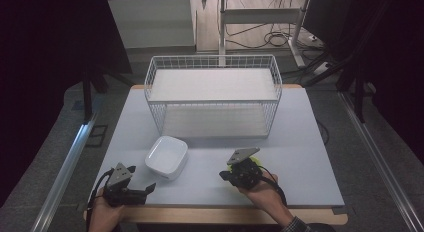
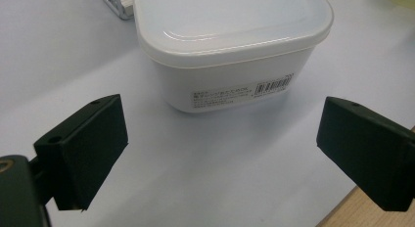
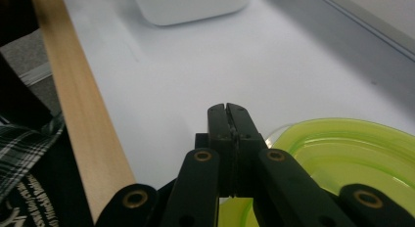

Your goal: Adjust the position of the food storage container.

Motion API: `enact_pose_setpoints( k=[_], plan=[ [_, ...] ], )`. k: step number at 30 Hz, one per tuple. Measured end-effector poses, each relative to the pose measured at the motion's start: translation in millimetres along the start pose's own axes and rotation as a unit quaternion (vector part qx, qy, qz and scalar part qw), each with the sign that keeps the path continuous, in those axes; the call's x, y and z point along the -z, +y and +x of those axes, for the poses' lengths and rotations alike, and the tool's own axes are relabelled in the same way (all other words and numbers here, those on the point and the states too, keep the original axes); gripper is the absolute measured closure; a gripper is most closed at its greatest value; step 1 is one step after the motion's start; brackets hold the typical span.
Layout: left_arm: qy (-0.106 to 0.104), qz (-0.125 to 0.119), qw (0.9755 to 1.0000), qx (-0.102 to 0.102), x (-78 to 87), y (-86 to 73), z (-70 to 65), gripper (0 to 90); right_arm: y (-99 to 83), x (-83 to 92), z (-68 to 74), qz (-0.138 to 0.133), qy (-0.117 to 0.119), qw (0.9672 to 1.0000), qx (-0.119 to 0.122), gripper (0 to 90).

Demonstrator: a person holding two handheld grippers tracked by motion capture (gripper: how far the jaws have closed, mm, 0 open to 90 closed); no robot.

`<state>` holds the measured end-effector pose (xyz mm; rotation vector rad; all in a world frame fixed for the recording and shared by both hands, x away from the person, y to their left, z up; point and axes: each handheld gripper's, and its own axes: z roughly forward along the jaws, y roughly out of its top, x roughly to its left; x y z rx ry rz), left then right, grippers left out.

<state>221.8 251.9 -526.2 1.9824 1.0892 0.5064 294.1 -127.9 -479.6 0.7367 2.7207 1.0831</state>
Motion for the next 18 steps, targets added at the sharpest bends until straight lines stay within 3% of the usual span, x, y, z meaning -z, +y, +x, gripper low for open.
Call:
enact_pose_setpoints(
  k=[11,18],
  plan=[
    [-0.008,-0.001,0.9999,0.008,-1.3,0.2,-0.6,4.1,-14.8,18.0,-23.8,-0.007,-0.038,0.9988,-0.031,89.9],
    [-0.012,-0.001,0.9999,0.012,-2.4,0.4,-0.9,4.0,-26.1,33.4,-43.2,-0.014,-0.066,0.9962,-0.055,89.9]
  ],
)
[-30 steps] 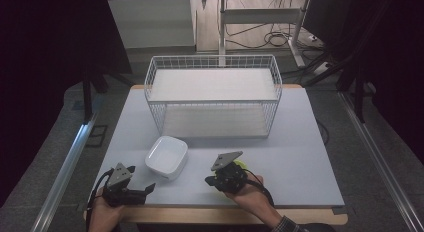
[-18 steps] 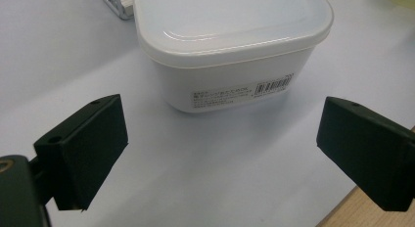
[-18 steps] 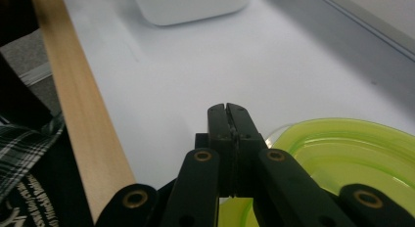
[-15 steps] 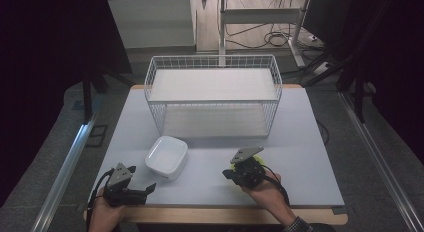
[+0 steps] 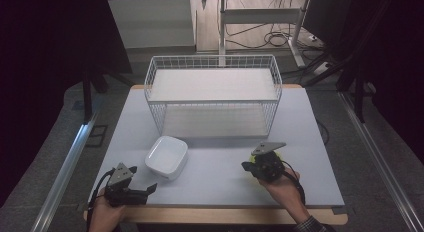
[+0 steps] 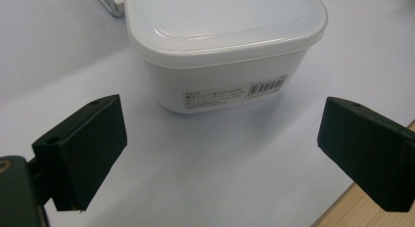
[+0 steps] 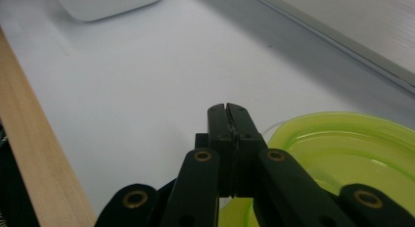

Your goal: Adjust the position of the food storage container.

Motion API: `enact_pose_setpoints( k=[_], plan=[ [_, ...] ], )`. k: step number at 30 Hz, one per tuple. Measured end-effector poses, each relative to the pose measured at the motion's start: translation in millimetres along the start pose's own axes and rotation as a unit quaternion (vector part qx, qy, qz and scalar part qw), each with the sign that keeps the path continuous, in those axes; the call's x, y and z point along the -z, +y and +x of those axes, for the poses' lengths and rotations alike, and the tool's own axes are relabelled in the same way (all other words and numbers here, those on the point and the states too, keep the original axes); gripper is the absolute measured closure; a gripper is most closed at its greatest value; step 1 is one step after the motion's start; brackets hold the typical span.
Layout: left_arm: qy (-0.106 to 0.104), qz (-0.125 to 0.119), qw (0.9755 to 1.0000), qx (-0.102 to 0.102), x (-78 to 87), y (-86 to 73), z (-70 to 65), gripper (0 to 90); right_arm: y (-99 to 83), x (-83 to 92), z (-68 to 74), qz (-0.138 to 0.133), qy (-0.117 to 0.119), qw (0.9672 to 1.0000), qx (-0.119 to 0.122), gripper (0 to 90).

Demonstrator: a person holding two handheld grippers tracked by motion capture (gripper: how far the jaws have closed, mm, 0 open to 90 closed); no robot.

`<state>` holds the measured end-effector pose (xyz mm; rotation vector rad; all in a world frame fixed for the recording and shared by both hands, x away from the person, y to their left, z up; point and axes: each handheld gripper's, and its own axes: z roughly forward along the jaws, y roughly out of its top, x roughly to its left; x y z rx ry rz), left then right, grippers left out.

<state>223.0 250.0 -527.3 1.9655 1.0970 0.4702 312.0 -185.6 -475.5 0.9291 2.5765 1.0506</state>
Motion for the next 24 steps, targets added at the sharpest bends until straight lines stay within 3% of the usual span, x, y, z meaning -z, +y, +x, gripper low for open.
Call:
enact_pose_setpoints(
  k=[13,16,20,24],
  plan=[
    [0.0,0.008,0.9999,0.007,-1.8,0.6,-0.8,4.0,-17.3,22.2,-33.7,-0.01,-0.046,0.9984,-0.032,89.8],
    [-0.005,0.006,0.9999,0.013,-1.4,1.2,-0.3,4.0,-23.1,29.6,-44.8,-0.013,-0.056,0.9971,-0.049,89.8],
    [-0.013,0.007,0.9997,0.02,-1.3,1.6,0.3,4.5,-24.1,32.0,-47.0,-0.02,-0.061,0.9966,-0.052,89.6],
    [-0.006,0.016,0.9997,0.018,-3.7,3.0,-2.7,7.5,-22.4,32.1,-44.5,-0.026,-0.059,0.9969,-0.045,89.0]
  ],
)
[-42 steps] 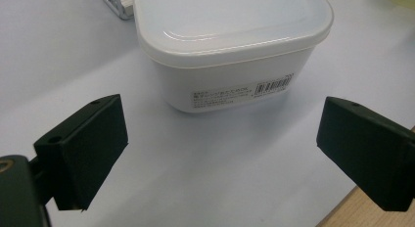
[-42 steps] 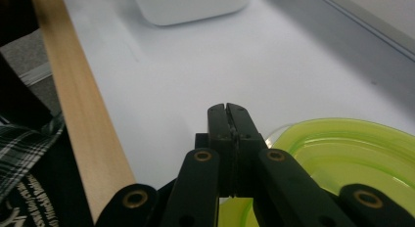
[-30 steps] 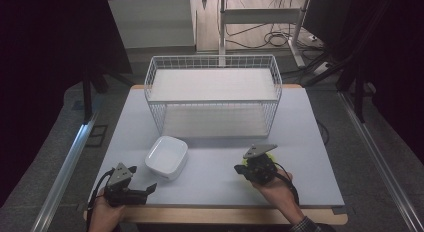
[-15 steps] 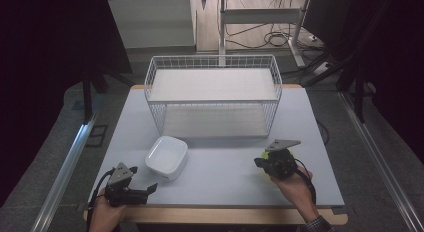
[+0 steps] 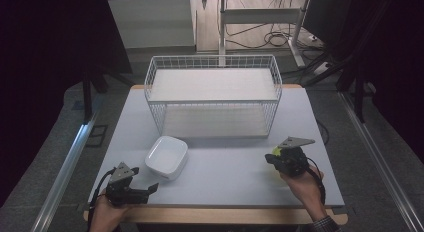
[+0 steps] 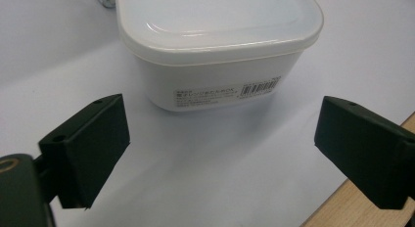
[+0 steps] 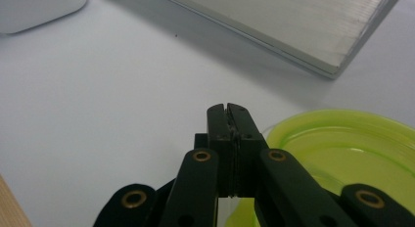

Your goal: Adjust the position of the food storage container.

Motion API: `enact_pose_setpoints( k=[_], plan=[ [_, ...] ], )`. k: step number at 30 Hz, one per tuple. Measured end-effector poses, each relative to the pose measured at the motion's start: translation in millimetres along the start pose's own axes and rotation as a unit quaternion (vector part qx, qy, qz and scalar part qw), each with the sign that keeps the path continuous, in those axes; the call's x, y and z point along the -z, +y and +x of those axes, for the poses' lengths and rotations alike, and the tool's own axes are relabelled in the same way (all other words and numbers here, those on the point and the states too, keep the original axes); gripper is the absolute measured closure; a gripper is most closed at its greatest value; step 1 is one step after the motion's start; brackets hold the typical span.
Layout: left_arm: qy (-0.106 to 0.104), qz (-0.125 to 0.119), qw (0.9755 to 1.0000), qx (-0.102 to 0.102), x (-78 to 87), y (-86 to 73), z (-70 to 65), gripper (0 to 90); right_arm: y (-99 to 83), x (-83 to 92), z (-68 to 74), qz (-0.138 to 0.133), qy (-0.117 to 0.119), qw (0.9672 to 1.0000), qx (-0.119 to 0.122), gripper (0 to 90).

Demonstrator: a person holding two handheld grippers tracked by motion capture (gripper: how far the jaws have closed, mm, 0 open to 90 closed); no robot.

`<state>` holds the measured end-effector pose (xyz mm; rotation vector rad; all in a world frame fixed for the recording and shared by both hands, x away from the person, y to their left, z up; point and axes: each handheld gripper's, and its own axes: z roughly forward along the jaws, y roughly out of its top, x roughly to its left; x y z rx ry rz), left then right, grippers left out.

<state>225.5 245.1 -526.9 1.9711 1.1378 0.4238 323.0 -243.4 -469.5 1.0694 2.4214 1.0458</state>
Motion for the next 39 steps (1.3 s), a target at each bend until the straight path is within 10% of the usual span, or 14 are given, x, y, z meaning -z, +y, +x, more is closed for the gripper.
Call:
enact_pose_setpoints(
  k=[7,20,39],
  plan=[
    [0.003,0.012,0.9999,0.001,-1.9,2.4,-3.2,21.5,3.9,-1.6,8.4,-0.004,0.004,0.9997,0.024,89.5],
    [-0.033,0.021,0.9985,0.039,-7.9,7.3,6.8,75.2,10.8,-7.6,24.1,-0.015,0.016,0.9988,0.045,89.4],
    [0.02,0.033,0.9971,0.066,-29.0,19.0,23.1,81.7,21.8,-25.9,38.0,-0.021,0.037,0.998,0.048,88.9]
  ],
)
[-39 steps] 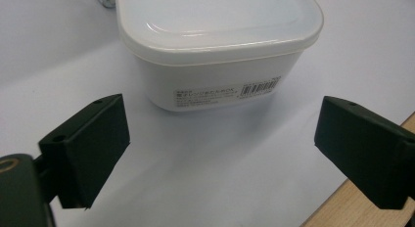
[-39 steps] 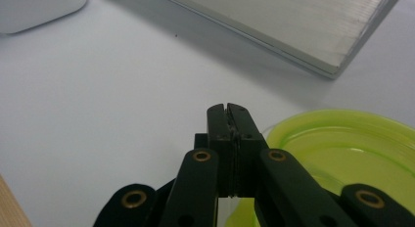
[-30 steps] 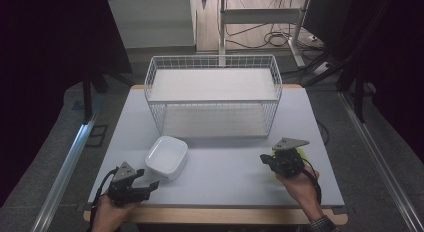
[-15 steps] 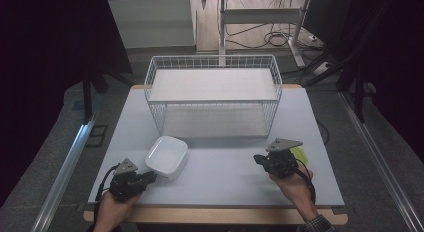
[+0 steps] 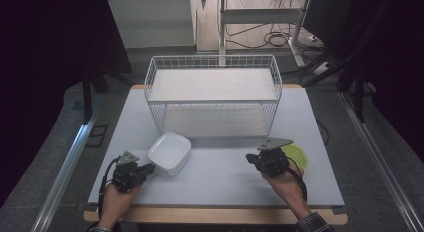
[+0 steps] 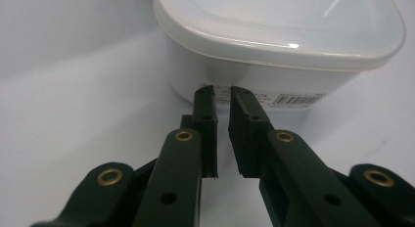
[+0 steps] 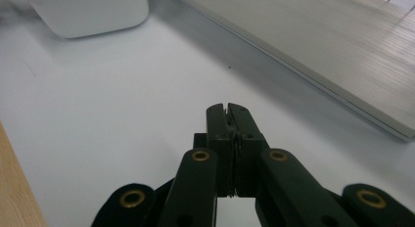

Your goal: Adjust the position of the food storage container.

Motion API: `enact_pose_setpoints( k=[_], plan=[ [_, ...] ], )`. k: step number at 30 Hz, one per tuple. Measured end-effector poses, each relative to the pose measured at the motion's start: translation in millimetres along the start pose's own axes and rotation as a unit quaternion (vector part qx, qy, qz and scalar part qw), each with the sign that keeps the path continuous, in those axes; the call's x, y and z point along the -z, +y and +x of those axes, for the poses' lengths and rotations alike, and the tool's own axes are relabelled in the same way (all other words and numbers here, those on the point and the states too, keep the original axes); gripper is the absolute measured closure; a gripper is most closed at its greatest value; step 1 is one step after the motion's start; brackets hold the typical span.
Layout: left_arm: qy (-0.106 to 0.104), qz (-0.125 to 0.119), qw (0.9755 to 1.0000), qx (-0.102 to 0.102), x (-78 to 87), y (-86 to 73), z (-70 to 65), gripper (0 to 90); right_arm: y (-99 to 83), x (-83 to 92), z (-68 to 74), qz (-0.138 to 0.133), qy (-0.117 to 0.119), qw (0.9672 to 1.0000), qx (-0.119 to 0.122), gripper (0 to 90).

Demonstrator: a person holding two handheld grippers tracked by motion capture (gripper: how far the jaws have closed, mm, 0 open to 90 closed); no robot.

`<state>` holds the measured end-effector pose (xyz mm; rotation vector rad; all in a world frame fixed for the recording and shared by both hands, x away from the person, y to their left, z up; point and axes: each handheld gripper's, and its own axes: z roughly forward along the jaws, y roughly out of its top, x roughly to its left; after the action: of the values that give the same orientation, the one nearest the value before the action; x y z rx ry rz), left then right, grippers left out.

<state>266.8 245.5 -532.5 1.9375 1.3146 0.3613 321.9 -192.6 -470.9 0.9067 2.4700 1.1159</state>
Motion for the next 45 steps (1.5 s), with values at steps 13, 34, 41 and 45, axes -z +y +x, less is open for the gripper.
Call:
enact_pose_setpoints(
  k=[13,34,41,45],
  plan=[
    [0.038,-0.003,0.9992,0.012,-22.0,23.5,26.2,81.8,4.3,-13.8,1.0,-0.006,0.015,0.9997,-0.016,88.8],
    [0.009,-0.003,0.9998,-0.02,-39.6,45.3,7.6,80.8,13.1,-40.1,-1.5,-0.008,0.023,0.9993,-0.029,88.6],
    [-0.003,-0.005,0.9998,-0.021,-18.2,30.5,0.2,82.6,33.0,-73.7,1.6,-0.018,0.034,0.9992,-0.011,88.9],
    [-0.008,-0.001,0.9997,-0.022,-12.9,23.8,-3.3,83.3,42.0,-89.0,3.3,-0.019,0.041,0.9989,-0.015,89.0]
  ],
)
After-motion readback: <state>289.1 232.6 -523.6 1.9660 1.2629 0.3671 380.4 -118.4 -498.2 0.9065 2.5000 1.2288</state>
